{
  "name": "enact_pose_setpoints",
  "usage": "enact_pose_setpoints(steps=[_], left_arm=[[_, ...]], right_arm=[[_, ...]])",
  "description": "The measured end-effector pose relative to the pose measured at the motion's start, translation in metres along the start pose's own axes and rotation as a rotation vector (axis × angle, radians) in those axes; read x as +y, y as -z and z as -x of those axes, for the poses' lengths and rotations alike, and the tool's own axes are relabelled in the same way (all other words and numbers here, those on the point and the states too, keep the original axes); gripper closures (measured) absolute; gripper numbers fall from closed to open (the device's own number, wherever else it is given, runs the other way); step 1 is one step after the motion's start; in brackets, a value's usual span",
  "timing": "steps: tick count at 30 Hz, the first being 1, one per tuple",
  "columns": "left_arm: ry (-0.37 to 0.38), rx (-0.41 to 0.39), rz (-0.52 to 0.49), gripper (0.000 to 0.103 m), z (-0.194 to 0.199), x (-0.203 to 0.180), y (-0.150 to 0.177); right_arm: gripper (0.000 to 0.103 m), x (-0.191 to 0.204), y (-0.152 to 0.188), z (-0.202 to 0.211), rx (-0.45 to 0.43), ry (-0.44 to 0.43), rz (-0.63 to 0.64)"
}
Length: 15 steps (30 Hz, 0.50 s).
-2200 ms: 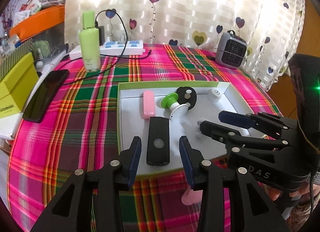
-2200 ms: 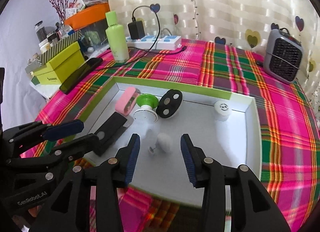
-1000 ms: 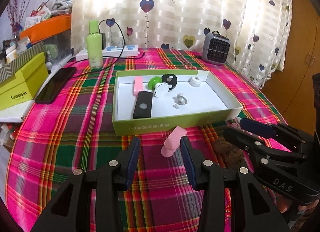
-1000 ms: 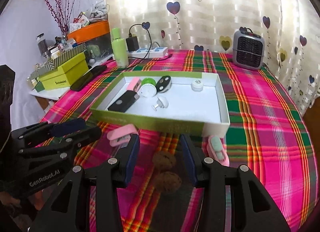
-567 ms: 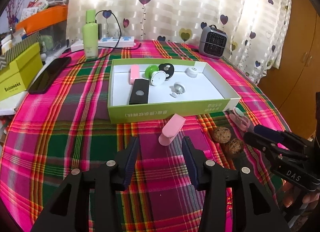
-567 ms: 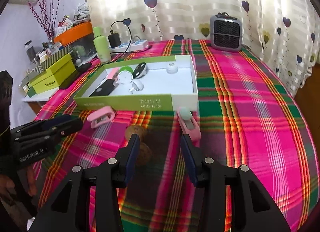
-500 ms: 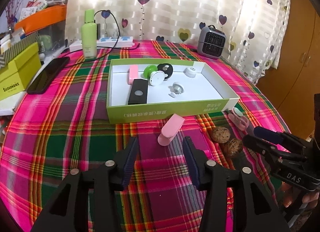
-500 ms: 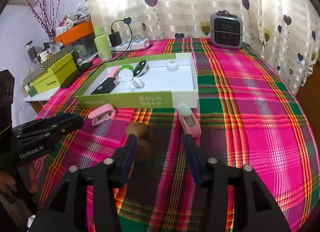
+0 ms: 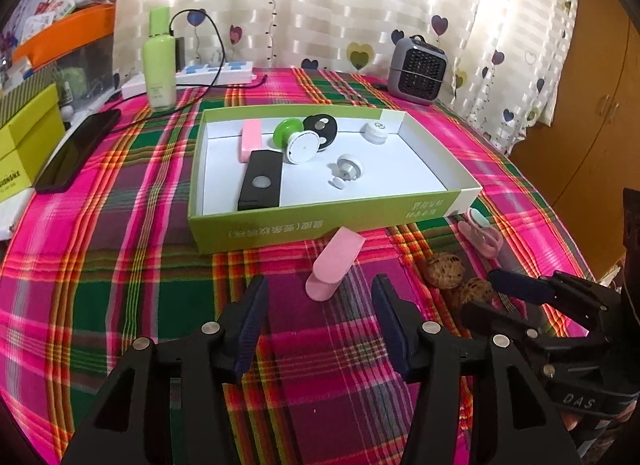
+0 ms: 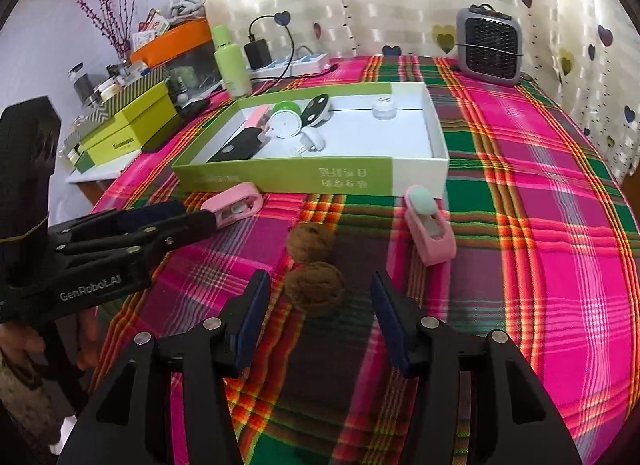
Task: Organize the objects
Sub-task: 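Move both tools toward the pink clips and walnuts beside the tray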
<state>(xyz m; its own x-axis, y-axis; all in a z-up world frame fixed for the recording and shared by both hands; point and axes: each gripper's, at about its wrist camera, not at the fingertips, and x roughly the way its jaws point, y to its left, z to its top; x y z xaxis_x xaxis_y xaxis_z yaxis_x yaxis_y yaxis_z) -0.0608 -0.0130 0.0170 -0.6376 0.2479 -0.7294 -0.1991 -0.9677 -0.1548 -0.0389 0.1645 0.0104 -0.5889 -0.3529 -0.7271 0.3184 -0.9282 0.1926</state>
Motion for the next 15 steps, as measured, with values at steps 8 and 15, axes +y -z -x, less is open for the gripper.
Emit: enact_pose_setpoints(steps=[8, 15], left_arm=[[-0.007, 0.020, -0.043, 0.051, -0.012, -0.005, -0.011], [-0.016, 0.032, -0.058, 0.050, -0.020, -0.010, -0.014]], right_arm=[[0.050, 0.002, -0.002, -0.009, 0.044, -0.014, 0.018], [0.050, 0.009, -0.004, -0.013, 0.057, 0.033, 0.072]])
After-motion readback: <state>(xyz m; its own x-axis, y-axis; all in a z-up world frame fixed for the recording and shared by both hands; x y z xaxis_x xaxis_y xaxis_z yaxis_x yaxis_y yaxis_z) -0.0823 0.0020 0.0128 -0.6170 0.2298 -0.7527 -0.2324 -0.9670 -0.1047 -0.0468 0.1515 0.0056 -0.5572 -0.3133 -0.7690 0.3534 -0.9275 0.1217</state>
